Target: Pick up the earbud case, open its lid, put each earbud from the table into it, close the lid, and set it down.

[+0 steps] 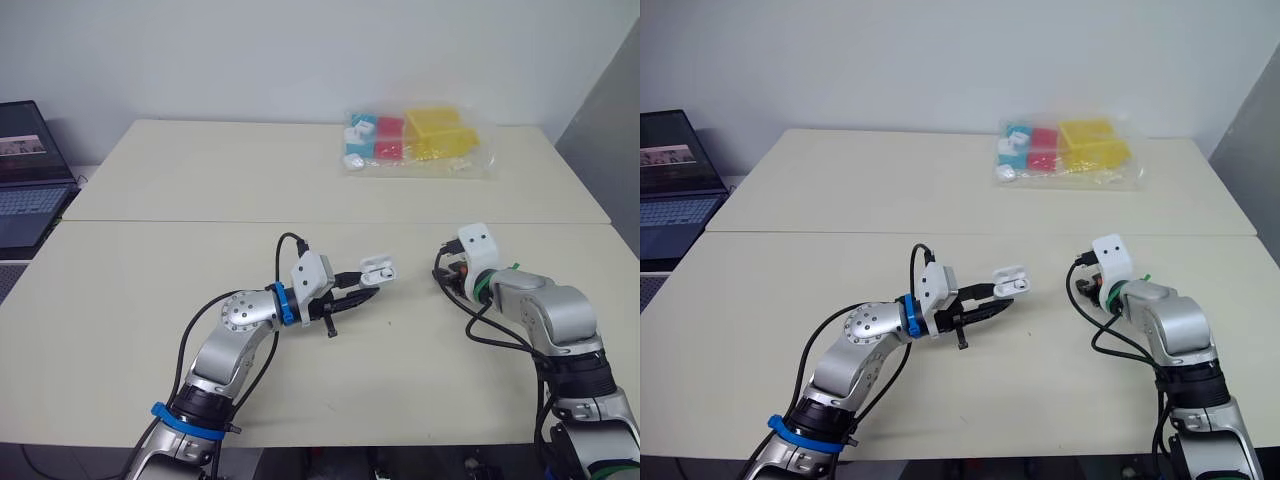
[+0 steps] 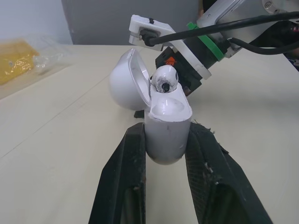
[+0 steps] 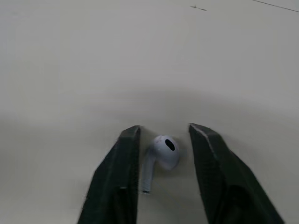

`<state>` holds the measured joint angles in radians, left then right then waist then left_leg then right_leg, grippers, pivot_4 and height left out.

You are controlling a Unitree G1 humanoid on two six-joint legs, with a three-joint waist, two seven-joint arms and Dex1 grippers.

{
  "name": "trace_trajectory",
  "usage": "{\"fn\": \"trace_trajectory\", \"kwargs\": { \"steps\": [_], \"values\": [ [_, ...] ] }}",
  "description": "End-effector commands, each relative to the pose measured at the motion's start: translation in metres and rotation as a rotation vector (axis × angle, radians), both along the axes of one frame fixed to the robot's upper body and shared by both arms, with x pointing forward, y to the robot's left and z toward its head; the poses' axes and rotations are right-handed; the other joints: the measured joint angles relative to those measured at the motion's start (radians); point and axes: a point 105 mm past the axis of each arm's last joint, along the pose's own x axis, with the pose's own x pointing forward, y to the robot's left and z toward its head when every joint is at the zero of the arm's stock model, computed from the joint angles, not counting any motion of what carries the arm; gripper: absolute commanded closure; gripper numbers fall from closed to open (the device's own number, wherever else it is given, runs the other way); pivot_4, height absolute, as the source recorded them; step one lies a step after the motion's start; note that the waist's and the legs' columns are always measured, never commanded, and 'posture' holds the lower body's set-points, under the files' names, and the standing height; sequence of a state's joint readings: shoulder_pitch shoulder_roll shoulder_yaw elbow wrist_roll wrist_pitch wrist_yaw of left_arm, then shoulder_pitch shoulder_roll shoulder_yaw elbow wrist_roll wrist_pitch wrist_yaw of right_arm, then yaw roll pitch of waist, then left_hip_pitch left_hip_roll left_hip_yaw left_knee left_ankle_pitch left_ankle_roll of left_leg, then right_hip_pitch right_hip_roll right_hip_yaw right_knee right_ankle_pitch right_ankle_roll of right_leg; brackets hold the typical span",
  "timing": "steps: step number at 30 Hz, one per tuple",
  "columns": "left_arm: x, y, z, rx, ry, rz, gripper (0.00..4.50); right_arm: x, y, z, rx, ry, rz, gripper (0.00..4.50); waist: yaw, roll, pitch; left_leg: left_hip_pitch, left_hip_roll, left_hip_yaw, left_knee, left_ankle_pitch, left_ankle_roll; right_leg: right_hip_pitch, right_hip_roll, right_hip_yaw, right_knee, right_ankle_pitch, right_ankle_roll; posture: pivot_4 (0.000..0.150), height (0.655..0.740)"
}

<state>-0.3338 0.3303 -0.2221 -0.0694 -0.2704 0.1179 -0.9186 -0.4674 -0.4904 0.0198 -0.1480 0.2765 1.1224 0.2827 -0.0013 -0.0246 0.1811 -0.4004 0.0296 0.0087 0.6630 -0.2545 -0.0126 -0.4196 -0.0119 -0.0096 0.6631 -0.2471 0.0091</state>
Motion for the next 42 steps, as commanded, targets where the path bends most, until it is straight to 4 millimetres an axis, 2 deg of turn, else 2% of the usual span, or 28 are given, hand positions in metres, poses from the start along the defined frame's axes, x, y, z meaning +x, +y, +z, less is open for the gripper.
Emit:
{"fn": "trace_trajectory", "kwargs": {
  "steps": [1, 3, 11, 13, 17, 21, 24, 27, 31, 37, 38, 42],
  "values": [
    [-0.001, -0.002, 0.014, -0.02, -0.061, -0.016, 3.7, -0.005, -0.009, -0.004, -0.003, 0.022, -0.044, 4.01, 0.001, 0.0, 0.0, 0.0, 0.0, 0.0, 0.0, 0.0, 0.0, 0.0, 0.0, 0.0, 0.0, 0.0, 0.0, 0.15, 0.74],
    [-0.001, -0.002, 0.015, -0.02, -0.062, -0.015, 3.7, -0.007, -0.008, -0.003, 0.008, 0.023, -0.047, 4.5, 0.002, 0.0, -0.001, 0.0, 0.0, 0.0, 0.0, 0.0, 0.0, 0.0, -0.001, 0.0, 0.0, 0.0, 0.0, 0.15, 0.74],
    [-0.001, -0.002, 0.018, -0.023, -0.067, -0.013, 3.7, -0.011, -0.014, 0.005, 0.0, 0.011, -0.033, 4.5, 0.002, 0.0, -0.001, 0.0, 0.0, 0.0, 0.0, 0.0, 0.0, 0.001, -0.001, -0.001, 0.0, 0.0, 0.0, 0.15, 0.74],
    [-0.002, -0.001, 0.016, -0.022, -0.066, -0.011, 3.7, -0.008, -0.016, 0.012, 0.031, -0.03, -0.037, 4.5, 0.001, 0.0, -0.001, 0.0, 0.0, 0.0, 0.0, 0.0, 0.0, 0.0, -0.001, 0.0, 0.0, 0.0, 0.0, 0.15, 0.74],
    [-0.004, -0.002, 0.016, -0.025, -0.064, -0.012, 3.7, -0.008, 0.004, 0.038, 0.129, -0.154, 0.081, 4.5, -0.001, 0.0, 0.0, 0.0, 0.0, 0.0, 0.0, 0.0, 0.0, 0.0, 0.0, 0.0, 0.0, 0.0, 0.0, 0.15, 0.74],
    [-0.004, -0.003, 0.016, -0.026, -0.062, -0.012, 3.7, -0.013, 0.012, 0.05, 0.125, -0.208, 0.134, 4.5, -0.003, 0.0, 0.0, 0.0, 0.0, 0.0, 0.0, 0.0, 0.0, 0.0, 0.0, 0.0, 0.0, 0.0, 0.0, 0.15, 0.74],
    [-0.003, -0.003, 0.017, -0.025, -0.063, -0.013, 3.7, -0.014, 0.013, 0.052, 0.131, -0.21, 0.134, 4.5, -0.002, 0.0, 0.0, 0.0, 0.0, 0.0, 0.0, 0.0, 0.0, 0.0, 0.0, 0.0, 0.0, 0.0, 0.0, 0.15, 0.74],
    [-0.002, -0.004, 0.019, -0.025, -0.065, -0.016, 3.7, -0.015, 0.001, 0.052, 0.084, -0.211, 0.064, 3.9, -0.002, 0.0, 0.0, 0.0, 0.0, 0.0, 0.0, 0.0, 0.0, 0.0, 0.0, 0.0, 0.0, 0.0, 0.0, 0.15, 0.74],
    [-0.002, -0.003, 0.019, -0.022, -0.064, -0.015, 3.7, -0.024, -0.007, 0.045, 0.049, -0.174, -0.024, 2.48, -0.001, 0.0, 0.0, 0.0, 0.0, 0.0, 0.0, 0.0, 0.0, 0.0, 0.0, 0.0, 0.0, 0.0, 0.0, 0.15, 0.74],
    [-0.003, -0.002, 0.017, -0.019, -0.06, -0.016, 3.7, -0.034, -0.005, 0.032, 0.03, -0.146, -0.137, 0.28, -0.003, 0.0, 0.0, 0.0, 0.0, 0.0, 0.0, 0.0, 0.0, 0.0, 0.0, 0.0, 0.0, 0.0, 0.0, 0.15, 0.74],
    [-0.003, -0.002, 0.017, -0.018, -0.059, -0.018, 3.7, -0.035, -0.005, 0.03, 0.03, -0.144, -0.157, 0.02, -0.003, 0.0, 0.0, 0.0, 0.0, 0.0, 0.0, 0.0, 0.0, 0.0, 0.0, 0.0, 0.001, 0.0, 0.0, 0.15, 0.74],
    [-0.003, -0.003, 0.015, -0.013, -0.057, -0.023, 3.7, -0.031, 0.001, 0.025, 0.079, -0.16, -0.21, 0.0, -0.003, 0.0, 0.0, 0.0, 0.0, 0.0, 0.0, 0.0, 0.0, 0.0, 0.001, 0.0, 0.001, 0.0, 0.0, 0.15, 0.74]
  ]
}}
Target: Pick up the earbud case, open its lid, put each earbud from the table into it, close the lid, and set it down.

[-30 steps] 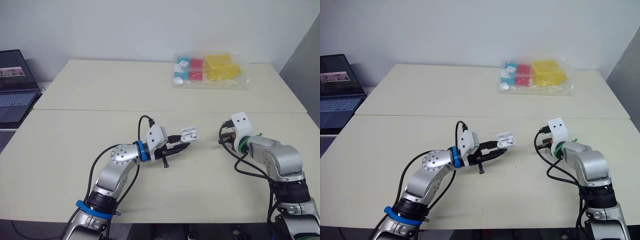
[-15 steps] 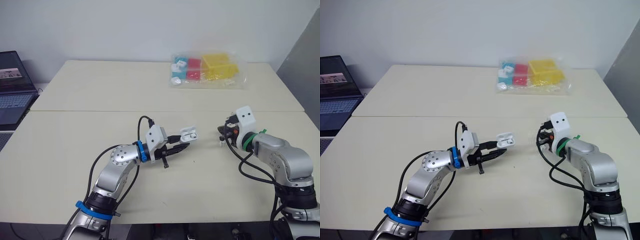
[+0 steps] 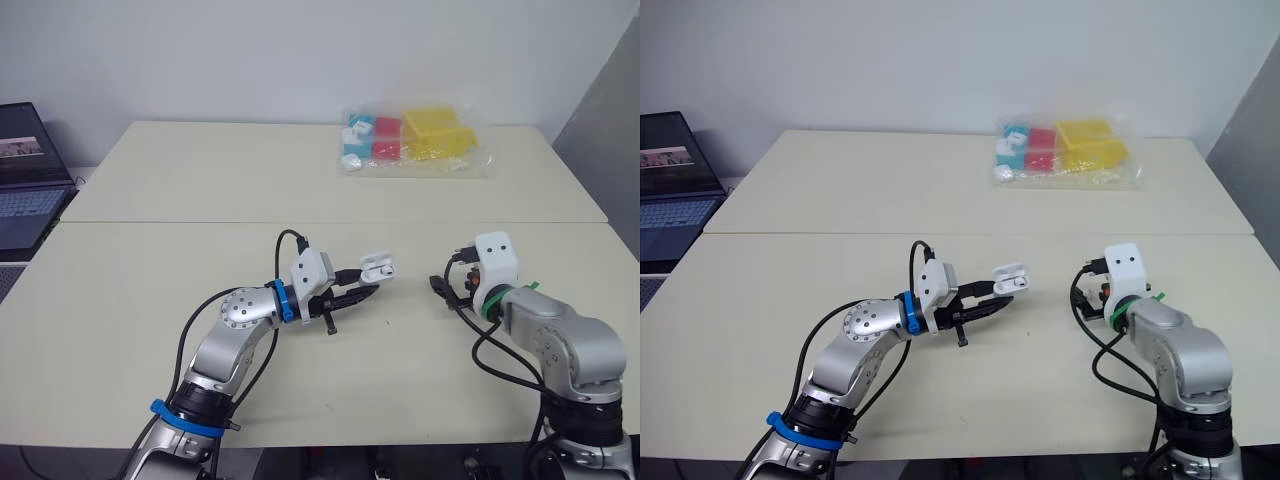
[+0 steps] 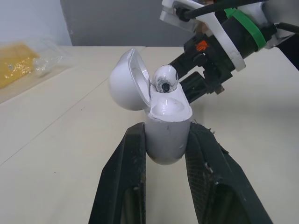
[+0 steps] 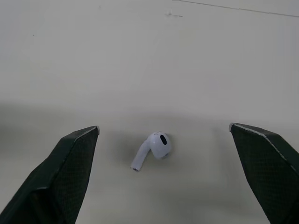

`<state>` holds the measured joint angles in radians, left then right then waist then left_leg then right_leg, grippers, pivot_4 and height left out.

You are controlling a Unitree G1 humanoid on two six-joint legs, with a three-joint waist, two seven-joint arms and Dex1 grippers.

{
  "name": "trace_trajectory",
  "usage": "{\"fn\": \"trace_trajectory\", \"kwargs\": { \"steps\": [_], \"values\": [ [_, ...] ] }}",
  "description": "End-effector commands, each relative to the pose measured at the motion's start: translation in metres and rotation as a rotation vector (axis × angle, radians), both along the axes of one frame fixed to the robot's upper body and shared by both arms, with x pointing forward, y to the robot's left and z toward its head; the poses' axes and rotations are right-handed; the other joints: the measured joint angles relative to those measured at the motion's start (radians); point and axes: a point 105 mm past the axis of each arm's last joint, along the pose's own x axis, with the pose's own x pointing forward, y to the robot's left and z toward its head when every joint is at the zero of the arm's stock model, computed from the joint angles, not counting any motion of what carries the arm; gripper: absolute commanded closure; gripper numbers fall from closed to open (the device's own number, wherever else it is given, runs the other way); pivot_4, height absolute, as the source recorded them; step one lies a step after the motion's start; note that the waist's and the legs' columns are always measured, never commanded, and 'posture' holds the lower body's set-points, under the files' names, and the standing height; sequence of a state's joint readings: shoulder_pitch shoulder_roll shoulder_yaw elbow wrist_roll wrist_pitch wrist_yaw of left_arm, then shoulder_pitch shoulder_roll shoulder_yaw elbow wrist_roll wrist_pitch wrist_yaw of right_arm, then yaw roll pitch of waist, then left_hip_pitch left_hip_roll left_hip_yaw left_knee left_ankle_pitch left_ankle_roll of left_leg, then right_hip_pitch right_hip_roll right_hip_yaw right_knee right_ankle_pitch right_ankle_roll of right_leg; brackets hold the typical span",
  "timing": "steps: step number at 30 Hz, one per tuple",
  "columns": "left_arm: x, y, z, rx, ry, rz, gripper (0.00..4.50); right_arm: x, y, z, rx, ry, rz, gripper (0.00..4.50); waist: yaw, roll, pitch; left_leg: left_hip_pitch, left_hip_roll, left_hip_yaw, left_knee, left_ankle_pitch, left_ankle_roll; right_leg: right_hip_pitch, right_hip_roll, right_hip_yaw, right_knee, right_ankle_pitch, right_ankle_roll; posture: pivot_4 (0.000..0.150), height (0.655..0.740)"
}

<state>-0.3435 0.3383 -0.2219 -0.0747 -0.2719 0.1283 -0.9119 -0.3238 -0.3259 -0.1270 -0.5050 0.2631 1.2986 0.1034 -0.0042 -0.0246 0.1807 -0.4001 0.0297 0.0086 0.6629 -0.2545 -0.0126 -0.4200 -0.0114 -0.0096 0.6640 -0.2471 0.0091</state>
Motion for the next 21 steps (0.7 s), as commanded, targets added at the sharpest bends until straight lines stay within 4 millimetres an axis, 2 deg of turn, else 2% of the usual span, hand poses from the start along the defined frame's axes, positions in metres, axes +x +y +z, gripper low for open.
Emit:
{"fn": "trace_trajectory", "kwargs": {
  "steps": [1, 8, 16, 19, 21],
  "values": [
    [-0.005, -0.004, 0.013, -0.019, -0.052, -0.03, 3.7, 0.004, -0.002, 0.008, 0.018, -0.067, -0.06, 0.0, 0.0, 0.0, 0.0, 0.0, 0.0, 0.0, 0.0, 0.0, 0.0, 0.0, 0.0, 0.0, 0.0, 0.0, 0.0, 0.15, 0.74],
    [-0.004, -0.004, 0.013, -0.016, -0.053, -0.03, 3.7, 0.01, -0.009, -0.006, -0.002, -0.025, -0.123, 0.0, 0.0, 0.0, 0.0, 0.0, 0.0, 0.001, 0.0, 0.0, 0.0, 0.0, -0.001, 0.0, -0.001, 0.0, 0.0, 0.15, 0.74],
    [-0.005, -0.004, 0.013, -0.018, -0.051, -0.028, 3.7, 0.006, -0.001, -0.022, 0.006, 0.019, -0.129, 0.0, -0.001, 0.0, 0.0, 0.0, 0.0, 0.0, 0.0, 0.0, 0.0, 0.0, 0.001, 0.0, 0.0, 0.0, 0.0, 0.15, 0.74],
    [-0.007, -0.004, 0.011, -0.017, -0.05, -0.03, 3.7, 0.006, -0.002, -0.025, 0.013, 0.029, -0.14, 0.62, -0.002, 0.0, 0.0, 0.0, 0.001, 0.0, 0.0, 0.0, 0.0, 0.0, 0.001, 0.0, 0.0, 0.0, 0.0, 0.15, 0.74],
    [-0.006, -0.003, 0.011, -0.017, -0.05, -0.029, 3.7, 0.006, -0.001, -0.025, 0.019, 0.032, -0.14, 1.32, -0.002, 0.0, 0.0, 0.0, 0.001, 0.0, 0.0, 0.0, 0.0, 0.0, 0.001, 0.0, 0.0, 0.0, 0.0, 0.15, 0.74]
  ]
}}
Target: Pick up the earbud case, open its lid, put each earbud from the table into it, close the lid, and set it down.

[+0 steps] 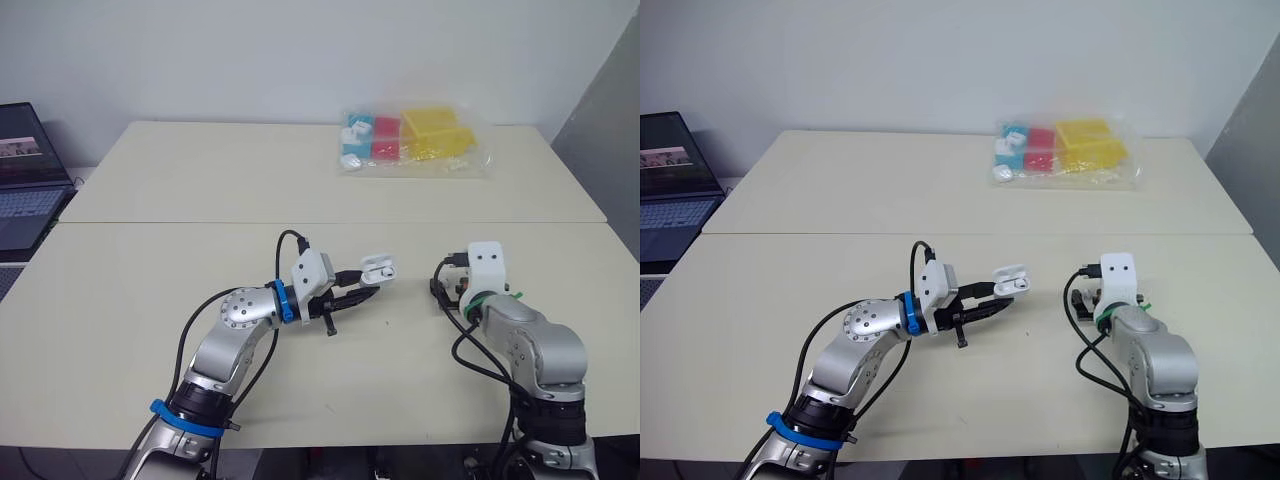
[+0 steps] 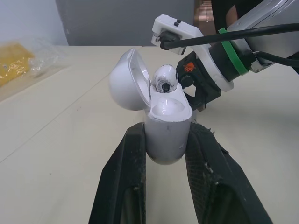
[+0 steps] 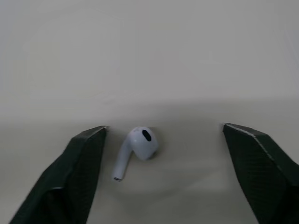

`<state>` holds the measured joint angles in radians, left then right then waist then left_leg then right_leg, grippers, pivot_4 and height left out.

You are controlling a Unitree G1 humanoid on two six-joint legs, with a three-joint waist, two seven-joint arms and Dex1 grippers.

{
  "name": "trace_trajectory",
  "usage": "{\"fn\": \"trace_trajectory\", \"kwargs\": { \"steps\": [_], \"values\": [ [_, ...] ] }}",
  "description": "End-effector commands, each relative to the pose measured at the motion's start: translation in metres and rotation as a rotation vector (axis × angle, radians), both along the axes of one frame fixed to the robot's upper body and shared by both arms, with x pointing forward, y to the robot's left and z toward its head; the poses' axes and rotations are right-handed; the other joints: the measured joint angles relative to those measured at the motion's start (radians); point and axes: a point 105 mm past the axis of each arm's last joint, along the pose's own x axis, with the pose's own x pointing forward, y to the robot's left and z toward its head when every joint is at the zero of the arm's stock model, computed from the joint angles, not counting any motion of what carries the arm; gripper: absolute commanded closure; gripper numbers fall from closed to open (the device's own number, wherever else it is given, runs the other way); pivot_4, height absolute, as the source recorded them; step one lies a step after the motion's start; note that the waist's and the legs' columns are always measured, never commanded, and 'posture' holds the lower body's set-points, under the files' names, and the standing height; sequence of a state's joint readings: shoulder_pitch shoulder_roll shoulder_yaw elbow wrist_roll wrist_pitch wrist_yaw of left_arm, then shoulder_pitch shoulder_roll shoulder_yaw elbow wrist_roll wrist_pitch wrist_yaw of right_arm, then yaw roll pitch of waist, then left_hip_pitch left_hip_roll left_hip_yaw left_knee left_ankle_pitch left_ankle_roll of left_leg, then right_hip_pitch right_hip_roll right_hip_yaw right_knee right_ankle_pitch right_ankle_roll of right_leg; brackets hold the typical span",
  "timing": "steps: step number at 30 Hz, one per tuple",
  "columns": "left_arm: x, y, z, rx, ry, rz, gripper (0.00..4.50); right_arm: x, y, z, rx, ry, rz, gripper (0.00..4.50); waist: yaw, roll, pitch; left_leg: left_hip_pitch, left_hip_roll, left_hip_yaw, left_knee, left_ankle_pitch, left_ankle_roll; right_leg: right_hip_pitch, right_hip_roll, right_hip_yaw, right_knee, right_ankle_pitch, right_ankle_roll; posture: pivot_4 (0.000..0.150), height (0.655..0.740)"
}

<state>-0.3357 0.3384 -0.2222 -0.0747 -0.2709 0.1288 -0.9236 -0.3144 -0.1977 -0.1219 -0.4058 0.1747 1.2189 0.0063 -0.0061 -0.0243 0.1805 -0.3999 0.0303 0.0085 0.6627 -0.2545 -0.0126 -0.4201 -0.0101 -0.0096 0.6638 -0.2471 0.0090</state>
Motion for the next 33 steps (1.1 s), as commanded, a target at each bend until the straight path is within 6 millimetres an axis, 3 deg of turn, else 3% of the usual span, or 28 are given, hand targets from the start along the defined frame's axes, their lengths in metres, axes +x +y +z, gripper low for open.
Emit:
{"fn": "trace_trajectory", "kwargs": {
  "steps": [1, 7, 9, 19, 32, 33],
  "values": [
    [-0.004, -0.003, 0.013, -0.02, -0.059, -0.02, 3.7, -0.002, -0.003, -0.002, -0.007, 0.009, -0.016, 1.7, 0.0, 0.0, 0.0, 0.0, 0.0, 0.0, 0.0, 0.0, 0.0, 0.0, 0.0, 0.0, 0.0, 0.0, 0.0, 0.15, 0.74],
    [-0.004, -0.002, 0.013, -0.019, -0.059, -0.015, 3.7, -0.003, 0.004, 0.002, 0.018, 0.013, 0.002, 3.94, 0.003, 0.0, 0.0, 0.0, 0.0, 0.0, 0.0, 0.0, 0.0, 0.0, -0.001, 0.0, 0.0, 0.0, 0.0, 0.15, 0.74],
    [-0.004, -0.001, 0.012, -0.017, -0.059, -0.012, 3.7, -0.005, 0.008, 0.005, 0.057, 0.019, -0.001, 4.5, 0.002, 0.0, 0.0, 0.0, 0.0, 0.0, 0.0, 0.0, 0.0, 0.0, -0.001, 0.0, 0.0, 0.0, 0.0, 0.15, 0.74],
    [-0.002, 0.001, 0.013, -0.017, -0.06, -0.001, 3.7, -0.001, -0.006, 0.02, 0.028, -0.034, 0.018, 4.5, 0.003, 0.0, 0.0, 0.0, 0.0, 0.0, 0.0, 0.0, 0.0, 0.0, 0.0, 0.0, -0.001, 0.0, 0.0, 0.15, 0.74],
    [-0.001, -0.001, 0.018, -0.021, -0.064, -0.002, 3.7, -0.001, 0.002, 0.052, 0.028, -0.191, 0.196, 4.5, -0.001, 0.0, 0.0, 0.0, 0.0, 0.0, 0.0, 0.0, 0.0, 0.0, 0.0, 0.0, -0.001, 0.0, 0.0, 0.15, 0.74],
    [-0.001, -0.001, 0.018, -0.021, -0.065, -0.003, 3.7, -0.002, 0.002, 0.054, 0.012, -0.199, 0.214, 4.33, -0.001, 0.0, 0.0, 0.0, 0.0, 0.0, 0.0, 0.0, 0.0, 0.0, 0.0, 0.0, -0.001, 0.0, 0.0, 0.15, 0.74]
  ]
}}
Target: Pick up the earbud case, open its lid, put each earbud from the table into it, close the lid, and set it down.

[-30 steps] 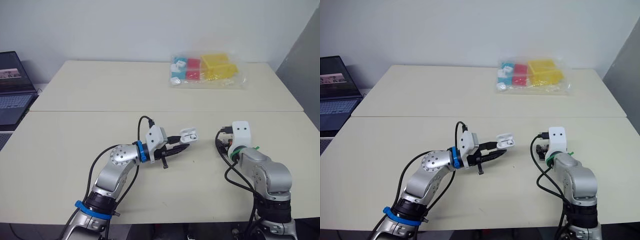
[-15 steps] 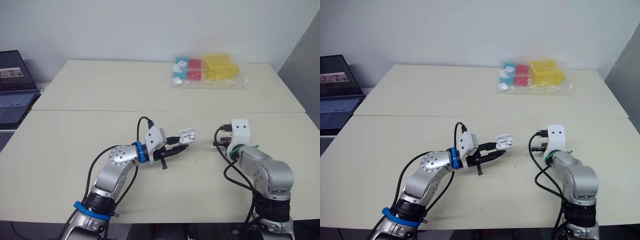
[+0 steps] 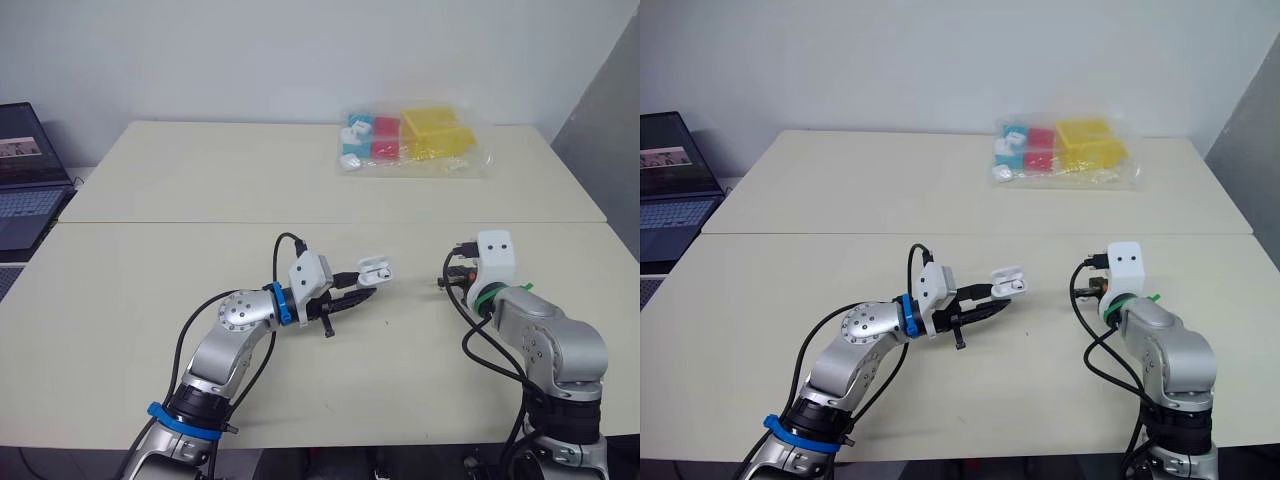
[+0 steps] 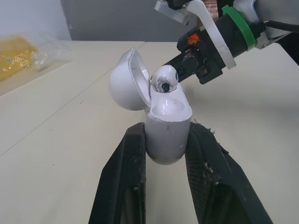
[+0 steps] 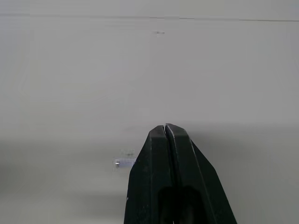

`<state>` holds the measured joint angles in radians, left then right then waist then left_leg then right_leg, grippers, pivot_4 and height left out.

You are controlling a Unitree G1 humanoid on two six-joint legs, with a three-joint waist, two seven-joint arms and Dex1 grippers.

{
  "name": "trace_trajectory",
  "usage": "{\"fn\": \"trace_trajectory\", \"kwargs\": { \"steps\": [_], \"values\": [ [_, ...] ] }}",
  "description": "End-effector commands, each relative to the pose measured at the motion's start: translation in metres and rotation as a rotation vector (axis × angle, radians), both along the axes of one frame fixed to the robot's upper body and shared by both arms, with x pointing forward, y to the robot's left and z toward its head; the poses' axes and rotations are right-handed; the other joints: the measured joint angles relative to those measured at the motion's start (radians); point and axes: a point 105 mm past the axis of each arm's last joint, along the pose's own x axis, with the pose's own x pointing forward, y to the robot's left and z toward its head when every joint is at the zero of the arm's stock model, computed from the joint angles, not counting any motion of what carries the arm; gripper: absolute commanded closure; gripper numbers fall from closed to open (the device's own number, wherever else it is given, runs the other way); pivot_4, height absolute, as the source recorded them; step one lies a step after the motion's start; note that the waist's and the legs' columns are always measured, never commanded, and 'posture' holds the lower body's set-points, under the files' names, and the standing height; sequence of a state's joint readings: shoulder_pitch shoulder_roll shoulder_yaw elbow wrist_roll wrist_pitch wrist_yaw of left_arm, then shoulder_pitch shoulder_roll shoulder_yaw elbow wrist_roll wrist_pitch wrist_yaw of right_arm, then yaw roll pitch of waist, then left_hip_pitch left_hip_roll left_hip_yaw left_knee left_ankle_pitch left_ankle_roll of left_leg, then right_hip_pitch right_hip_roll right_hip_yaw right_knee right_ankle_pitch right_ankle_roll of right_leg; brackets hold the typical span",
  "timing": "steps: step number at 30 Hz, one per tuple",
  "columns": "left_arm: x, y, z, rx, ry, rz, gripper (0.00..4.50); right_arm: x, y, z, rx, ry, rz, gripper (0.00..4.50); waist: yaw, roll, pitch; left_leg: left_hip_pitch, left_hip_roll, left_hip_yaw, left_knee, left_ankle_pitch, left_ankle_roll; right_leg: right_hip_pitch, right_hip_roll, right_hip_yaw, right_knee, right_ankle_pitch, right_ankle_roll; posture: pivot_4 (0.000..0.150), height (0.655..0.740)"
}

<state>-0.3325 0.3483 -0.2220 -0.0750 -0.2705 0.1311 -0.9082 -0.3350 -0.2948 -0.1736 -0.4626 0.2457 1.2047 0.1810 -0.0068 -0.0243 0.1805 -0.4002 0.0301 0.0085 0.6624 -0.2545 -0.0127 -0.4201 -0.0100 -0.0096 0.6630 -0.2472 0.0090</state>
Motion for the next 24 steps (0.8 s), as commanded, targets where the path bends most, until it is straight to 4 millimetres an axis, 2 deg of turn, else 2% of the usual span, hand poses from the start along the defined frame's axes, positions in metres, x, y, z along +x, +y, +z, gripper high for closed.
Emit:
{"fn": "trace_trajectory", "kwargs": {
  "steps": [1, 4, 10, 13, 16, 24],
  "values": [
    [-0.002, -0.004, 0.02, -0.028, -0.069, -0.024, 3.7, -0.003, 0.003, 0.025, -0.033, -0.108, 0.069, 4.14, 0.0, 0.0, 0.0, 0.0, 0.0, 0.0, 0.0, 0.0, 0.0, 0.0, 0.0, 0.0, 0.0, 0.0, 0.0, 0.15, 0.74],
    [-0.002, -0.005, 0.021, -0.027, -0.07, -0.025, 3.7, -0.005, 0.003, 0.026, -0.052, -0.111, 0.1, 3.26, 0.001, 0.0, 0.0, 0.0, 0.0, 0.0, 0.0, 0.0, 0.0, 0.0, 0.0, 0.0, 0.0, 0.0, 0.0, 0.15, 0.74],
    [-0.003, -0.004, 0.02, -0.023, -0.068, -0.023, 3.7, -0.015, 0.005, 0.023, -0.085, -0.094, 0.146, 0.98, 0.001, 0.0, 0.0, 0.0, 0.0, 0.0, 0.0, 0.0, 0.0, 0.0, 0.0, 0.0, 0.0, 0.0, 0.0, 0.15, 0.74],
    [-0.002, -0.003, 0.021, -0.021, -0.068, -0.02, 3.7, -0.022, 0.001, 0.018, -0.107, -0.06, 0.131, 0.01, 0.001, 0.0, 0.0, 0.0, 0.0, 0.0, 0.0, 0.0, 0.0, 0.0, 0.0, 0.0, 0.0, 0.0, 0.0, 0.15, 0.74],
    [-0.003, -0.004, 0.021, -0.021, -0.067, -0.023, 3.7, -0.026, -0.006, 0.007, -0.14, -0.017, 0.114, 0.0, 0.002, 0.0, 0.0, 0.0, 0.0, 0.0, 0.0, 0.0, 0.0, 0.0, 0.0, 0.0, 0.0, 0.0, 0.0, 0.15, 0.74],
    [-0.004, -0.004, 0.022, -0.016, -0.069, -0.032, 3.7, -0.018, -0.015, -0.014, -0.17, 0.03, 0.116, 0.0, 0.001, 0.0, 0.0, 0.0, 0.0, 0.0, 0.0, 0.0, 0.0, 0.0, 0.0, 0.0, 0.0, 0.0, 0.0, 0.15, 0.74]
  ]
}}
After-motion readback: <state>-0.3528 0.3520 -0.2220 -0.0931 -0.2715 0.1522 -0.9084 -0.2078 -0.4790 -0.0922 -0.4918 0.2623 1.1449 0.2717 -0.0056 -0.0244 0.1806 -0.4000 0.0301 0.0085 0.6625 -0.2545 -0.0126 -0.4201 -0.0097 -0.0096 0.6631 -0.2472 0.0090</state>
